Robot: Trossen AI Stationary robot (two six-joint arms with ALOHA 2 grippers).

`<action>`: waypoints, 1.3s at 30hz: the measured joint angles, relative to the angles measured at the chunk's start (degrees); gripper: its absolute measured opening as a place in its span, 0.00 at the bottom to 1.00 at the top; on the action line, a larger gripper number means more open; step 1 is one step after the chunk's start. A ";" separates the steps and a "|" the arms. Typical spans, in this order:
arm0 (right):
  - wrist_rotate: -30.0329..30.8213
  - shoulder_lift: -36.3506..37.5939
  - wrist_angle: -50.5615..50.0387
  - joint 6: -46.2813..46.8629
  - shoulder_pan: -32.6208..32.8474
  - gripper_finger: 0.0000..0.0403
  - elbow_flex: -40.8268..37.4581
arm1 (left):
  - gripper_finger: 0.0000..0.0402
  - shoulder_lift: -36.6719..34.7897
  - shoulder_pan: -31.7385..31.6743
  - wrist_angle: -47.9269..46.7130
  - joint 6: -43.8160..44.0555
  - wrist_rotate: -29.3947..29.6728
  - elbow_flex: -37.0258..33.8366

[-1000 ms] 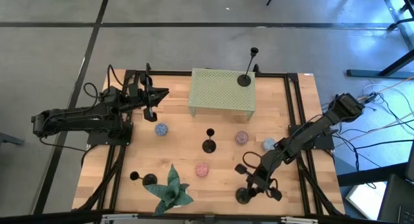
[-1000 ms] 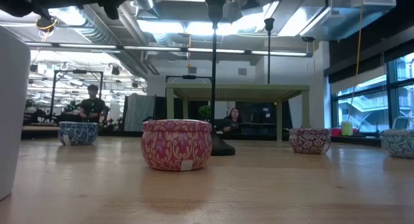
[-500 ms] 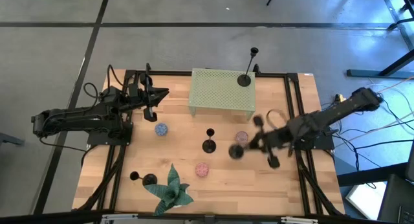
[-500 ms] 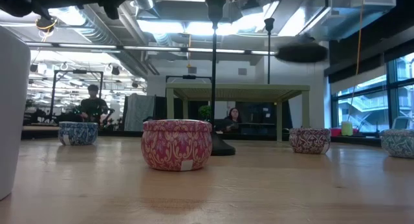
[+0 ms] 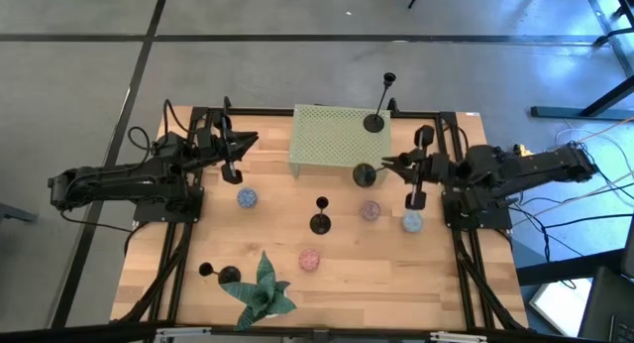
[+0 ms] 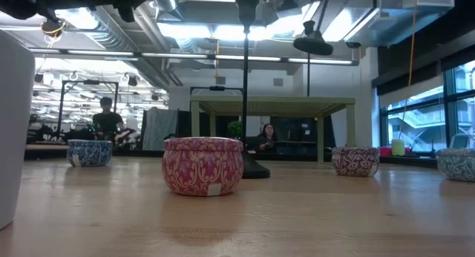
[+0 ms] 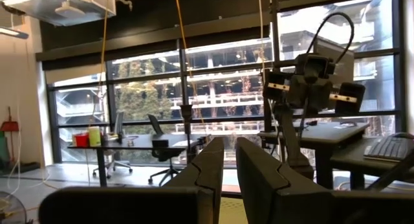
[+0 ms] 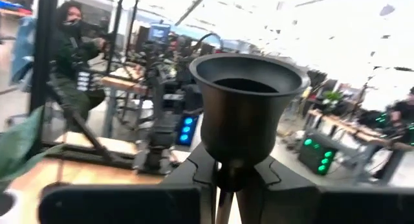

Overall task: Pick & Place candle stick holders
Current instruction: Put the black candle holder on the shelf

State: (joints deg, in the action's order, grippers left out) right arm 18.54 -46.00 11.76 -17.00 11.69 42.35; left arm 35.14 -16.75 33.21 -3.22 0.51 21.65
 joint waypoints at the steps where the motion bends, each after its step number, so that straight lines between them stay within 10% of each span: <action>1: -0.08 0.00 0.71 -0.10 -0.69 0.08 0.00 | 0.09 0.00 0.00 0.00 0.02 0.00 0.00; 39: -0.13 -0.87 -6.94 10.98 -23.97 0.08 -0.02 | 0.09 0.00 0.00 -0.07 0.00 -0.07 0.00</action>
State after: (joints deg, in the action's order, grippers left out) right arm 18.41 -46.87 4.82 -6.01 -12.27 42.33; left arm 35.14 -16.75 33.15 -3.22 0.45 21.65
